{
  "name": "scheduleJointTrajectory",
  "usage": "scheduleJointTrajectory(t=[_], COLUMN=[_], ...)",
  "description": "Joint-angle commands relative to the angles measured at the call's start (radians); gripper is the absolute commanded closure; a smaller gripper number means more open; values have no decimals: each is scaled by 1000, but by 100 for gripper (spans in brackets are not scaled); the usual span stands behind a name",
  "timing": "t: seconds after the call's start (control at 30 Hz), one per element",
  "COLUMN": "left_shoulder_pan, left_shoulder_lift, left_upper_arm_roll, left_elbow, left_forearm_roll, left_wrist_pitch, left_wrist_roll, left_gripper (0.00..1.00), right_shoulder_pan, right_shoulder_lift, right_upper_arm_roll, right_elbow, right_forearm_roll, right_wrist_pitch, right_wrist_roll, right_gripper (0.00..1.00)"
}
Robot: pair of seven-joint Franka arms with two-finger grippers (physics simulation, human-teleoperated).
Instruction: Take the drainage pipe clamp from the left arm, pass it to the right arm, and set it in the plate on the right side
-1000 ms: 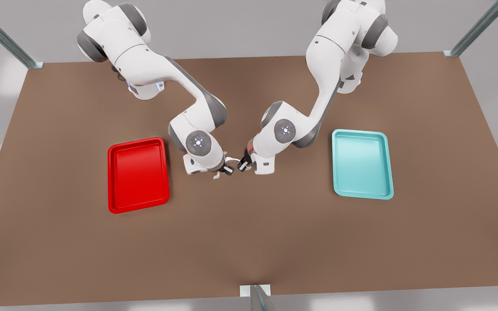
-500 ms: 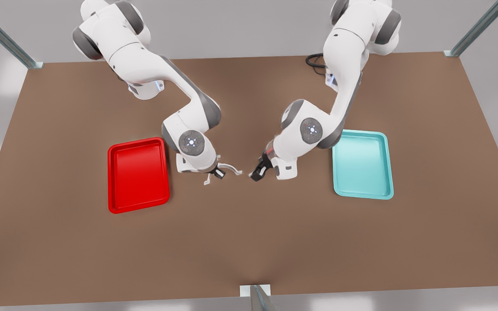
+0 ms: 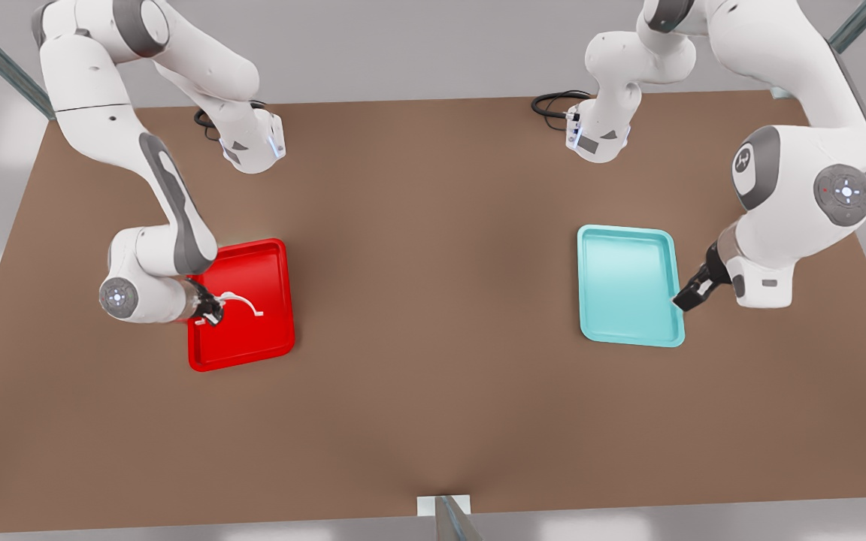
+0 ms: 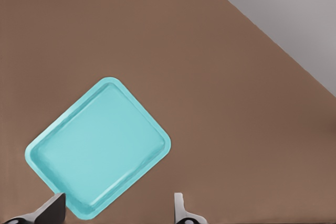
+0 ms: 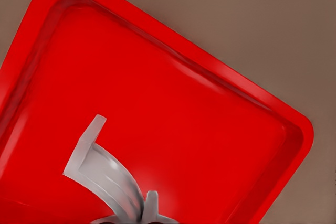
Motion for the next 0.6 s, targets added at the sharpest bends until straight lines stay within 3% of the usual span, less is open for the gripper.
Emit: scheduleJointTrajectory(t=[0.0, 0.1, 0.13, 0.17, 0.2, 0.3, 0.43, 0.57], left_shoulder_pan=[2, 3, 3, 3, 3, 3, 0, -3], left_shoulder_lift=[-2, 0, 0, 0, 0, 0, 3, 10], left_upper_arm_roll=[-2, -2, -2, -2, -2, -2, 0, 0], left_elbow=[1, 1, 1, 1, 1, 1, 1, 7], left_forearm_roll=[53, 40, 39, 39, 37, 37, 19, 20], left_wrist_pitch=[-59, -59, -57, -57, -57, -57, -57, -45], left_wrist_roll=[795, 796, 795, 795, 796, 796, 796, 806], left_gripper=[0, 0, 0, 0, 0, 0, 0, 0], right_shoulder_pan=[-18, -29, -28, -28, -28, -28, -19, -26], right_shoulder_lift=[31, 95, 94, 85, 63, -49, -82, -113], right_upper_arm_roll=[0, 0, 0, 0, 3, 39, 176, 243], right_elbow=[-22, -26, -25, -19, -6, 56, 584, 610], right_forearm_roll=[-2, -7, -7, -7, -27, -36, -117, -123], right_wrist_pitch=[90, 130, 125, 119, 101, 24, -356, -390], right_wrist_roll=[-608, -610, -611, -611, -611, -629, -720, -728], right_gripper=[79, 79, 29, 6, 0, 0, 0, 0])
